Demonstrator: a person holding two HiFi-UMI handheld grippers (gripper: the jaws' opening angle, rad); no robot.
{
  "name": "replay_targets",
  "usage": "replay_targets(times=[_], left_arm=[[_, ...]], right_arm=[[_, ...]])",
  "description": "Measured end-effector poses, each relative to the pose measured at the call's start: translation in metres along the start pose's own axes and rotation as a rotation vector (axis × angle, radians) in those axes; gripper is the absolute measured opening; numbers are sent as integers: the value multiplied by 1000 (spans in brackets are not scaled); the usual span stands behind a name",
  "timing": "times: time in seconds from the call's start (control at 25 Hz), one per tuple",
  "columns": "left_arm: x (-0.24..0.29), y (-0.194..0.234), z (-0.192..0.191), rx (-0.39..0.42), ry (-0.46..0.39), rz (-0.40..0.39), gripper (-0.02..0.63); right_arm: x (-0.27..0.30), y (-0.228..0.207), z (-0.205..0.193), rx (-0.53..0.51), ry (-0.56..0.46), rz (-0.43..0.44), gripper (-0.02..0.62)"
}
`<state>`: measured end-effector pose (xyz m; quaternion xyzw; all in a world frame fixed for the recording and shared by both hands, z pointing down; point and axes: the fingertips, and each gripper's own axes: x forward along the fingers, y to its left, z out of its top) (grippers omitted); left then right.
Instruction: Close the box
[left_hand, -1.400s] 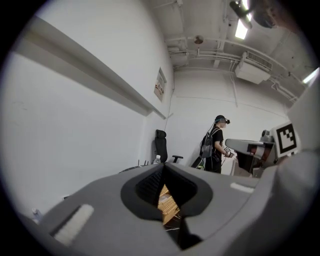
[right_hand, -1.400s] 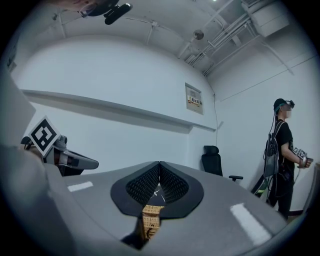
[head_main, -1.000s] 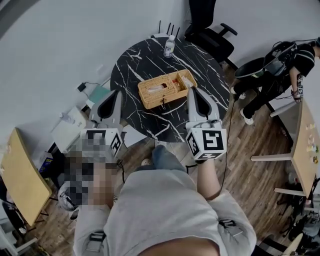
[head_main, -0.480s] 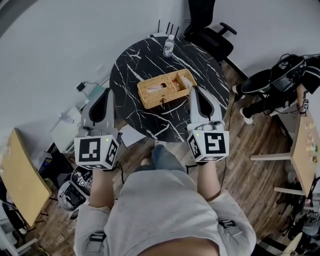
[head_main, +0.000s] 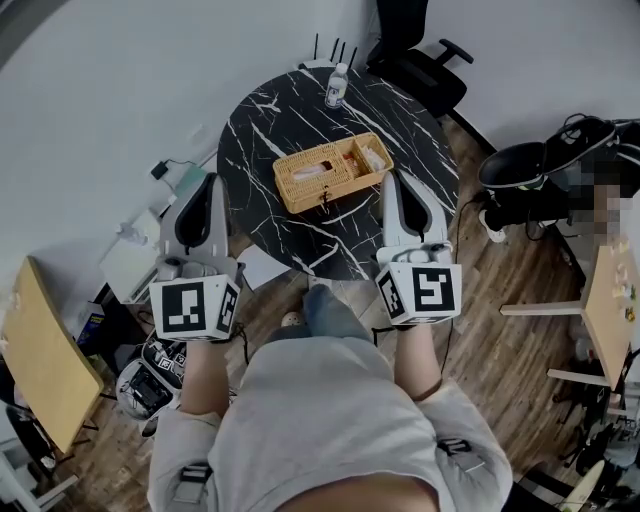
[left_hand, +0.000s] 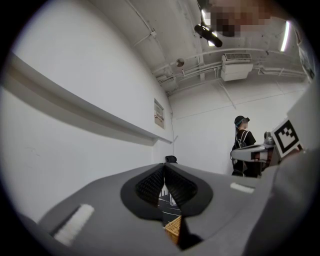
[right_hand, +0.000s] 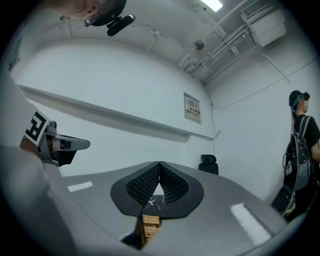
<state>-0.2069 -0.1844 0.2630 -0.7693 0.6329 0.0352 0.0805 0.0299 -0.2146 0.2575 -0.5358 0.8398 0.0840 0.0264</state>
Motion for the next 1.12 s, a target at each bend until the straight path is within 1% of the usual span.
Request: replay_targets(times=[0.48,1.12], left_arm=[[4,-2,-5,-6,3,-8,58],[12,-12,-7,-13,2,-40,58]], right_arm=[[-5,0,2,-10,-6,-15,5],[-5,-4,2,-8,-5,-19,5]])
